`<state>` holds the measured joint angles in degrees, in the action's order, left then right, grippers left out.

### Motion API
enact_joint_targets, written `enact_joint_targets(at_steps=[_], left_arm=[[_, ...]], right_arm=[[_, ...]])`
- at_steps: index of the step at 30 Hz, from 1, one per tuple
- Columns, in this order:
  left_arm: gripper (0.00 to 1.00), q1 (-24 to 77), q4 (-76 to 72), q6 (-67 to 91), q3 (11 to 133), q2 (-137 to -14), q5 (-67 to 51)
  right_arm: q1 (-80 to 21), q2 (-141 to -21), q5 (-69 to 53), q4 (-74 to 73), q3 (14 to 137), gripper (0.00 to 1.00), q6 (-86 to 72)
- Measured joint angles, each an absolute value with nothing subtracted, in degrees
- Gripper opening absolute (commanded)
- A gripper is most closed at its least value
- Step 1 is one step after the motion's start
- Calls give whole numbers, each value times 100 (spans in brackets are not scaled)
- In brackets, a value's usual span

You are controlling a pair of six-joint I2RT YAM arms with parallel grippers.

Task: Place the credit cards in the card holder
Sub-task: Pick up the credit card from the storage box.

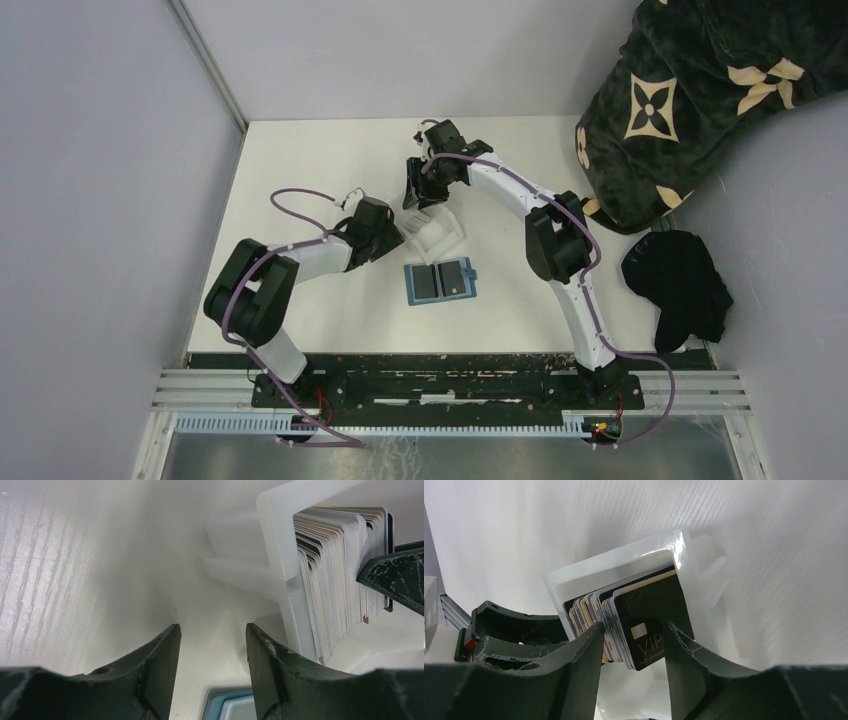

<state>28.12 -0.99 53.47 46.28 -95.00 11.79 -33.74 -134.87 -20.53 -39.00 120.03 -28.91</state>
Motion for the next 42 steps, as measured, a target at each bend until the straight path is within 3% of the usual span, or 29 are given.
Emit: enact_joint_targets(at_steps=[25,42], left_arm=[[59,2770,-60,5345,4720,-9574,1144],[59,2770,-104,5345,4733,-9601,1140]], right_arm=[[-3374,-13456,-2049,-3822,12003,42,-2886],[-3406,-13264,-2058,-3865,12003,30,-2871]])
